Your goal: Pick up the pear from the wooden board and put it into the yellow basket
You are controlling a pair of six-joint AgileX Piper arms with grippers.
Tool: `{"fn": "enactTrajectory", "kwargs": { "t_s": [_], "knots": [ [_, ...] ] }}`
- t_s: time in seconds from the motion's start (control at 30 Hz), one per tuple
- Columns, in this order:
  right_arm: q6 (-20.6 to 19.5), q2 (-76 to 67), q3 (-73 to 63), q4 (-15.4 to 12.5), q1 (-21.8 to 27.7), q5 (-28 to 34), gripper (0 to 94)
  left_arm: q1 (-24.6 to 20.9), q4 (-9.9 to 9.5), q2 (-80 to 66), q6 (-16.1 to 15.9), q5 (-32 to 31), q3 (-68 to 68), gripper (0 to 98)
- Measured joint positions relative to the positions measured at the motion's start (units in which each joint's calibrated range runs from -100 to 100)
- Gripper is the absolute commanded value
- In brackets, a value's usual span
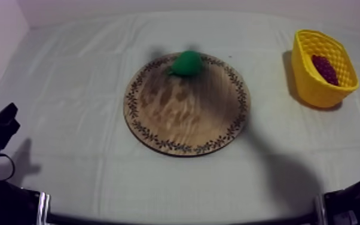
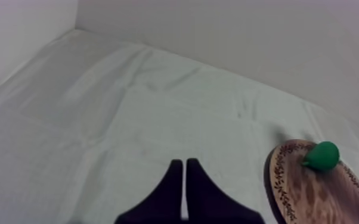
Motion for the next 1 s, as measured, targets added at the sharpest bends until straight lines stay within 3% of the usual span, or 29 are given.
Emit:
{"fn": "enactTrajectory", "kwargs": {
  "t_s": [0.47, 0.73, 0.9, 1.0],
  "knots": [
    [1.7, 13.0, -5.5, 4.6, -2.8, 12.0, 0.5, 0.0, 0.0, 0.0, 0.0, 0.0, 0.0, 0.1],
    [0.4, 17.3, -6.4, 5.2, -3.9, 15.4, 0.8, 0.0, 0.0, 0.0, 0.0, 0.0, 0.0, 0.1],
    [0.1, 18.7, -7.1, 5.3, -4.1, 16.1, 9.6, 0.0, 0.0, 0.0, 0.0, 0.0, 0.0, 0.1],
    [-0.4, 19.2, -7.8, 5.3, -4.1, 16.0, 22.3, 0.0, 0.0, 0.0, 0.0, 0.0, 0.0, 0.1]
  ]
}}
